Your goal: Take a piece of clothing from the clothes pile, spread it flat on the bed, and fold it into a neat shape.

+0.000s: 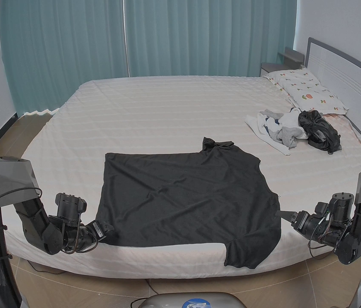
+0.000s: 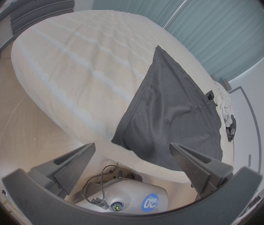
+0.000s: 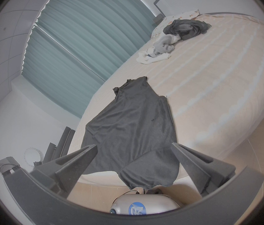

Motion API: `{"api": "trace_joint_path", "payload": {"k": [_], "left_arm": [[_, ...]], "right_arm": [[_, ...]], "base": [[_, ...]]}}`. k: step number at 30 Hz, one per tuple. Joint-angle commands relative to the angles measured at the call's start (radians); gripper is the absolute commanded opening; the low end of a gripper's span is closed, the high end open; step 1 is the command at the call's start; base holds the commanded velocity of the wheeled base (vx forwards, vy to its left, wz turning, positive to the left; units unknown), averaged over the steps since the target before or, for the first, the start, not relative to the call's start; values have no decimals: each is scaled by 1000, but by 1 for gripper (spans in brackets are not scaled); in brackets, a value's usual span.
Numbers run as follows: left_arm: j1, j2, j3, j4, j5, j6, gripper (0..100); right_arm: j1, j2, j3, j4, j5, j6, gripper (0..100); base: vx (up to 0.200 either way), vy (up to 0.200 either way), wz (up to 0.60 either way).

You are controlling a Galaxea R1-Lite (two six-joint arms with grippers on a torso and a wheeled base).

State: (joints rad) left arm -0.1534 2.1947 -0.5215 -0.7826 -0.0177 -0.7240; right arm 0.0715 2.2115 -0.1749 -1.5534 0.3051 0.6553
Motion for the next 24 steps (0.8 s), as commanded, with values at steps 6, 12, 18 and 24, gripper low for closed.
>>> {"api": "trace_joint_path", "payload": {"k": [6, 12, 18, 24], "left_arm": [[-20, 50, -32, 0, 27, 0, 100], [-18, 51, -41, 3, 27, -3, 0], [-18, 23, -22, 6, 30, 0, 0], [-9, -27, -9, 6, 28, -51, 0]], "right_arm": [[1, 8, -5, -8, 2, 4, 100], [1, 11, -2, -8, 2, 4, 100], [-13, 50, 25, -7, 6, -11, 100], [-41, 97, 15, -5, 11, -28, 100]], "base": [[0, 0, 0], [0, 0, 0], [0, 0, 0], [0, 0, 0]]}}
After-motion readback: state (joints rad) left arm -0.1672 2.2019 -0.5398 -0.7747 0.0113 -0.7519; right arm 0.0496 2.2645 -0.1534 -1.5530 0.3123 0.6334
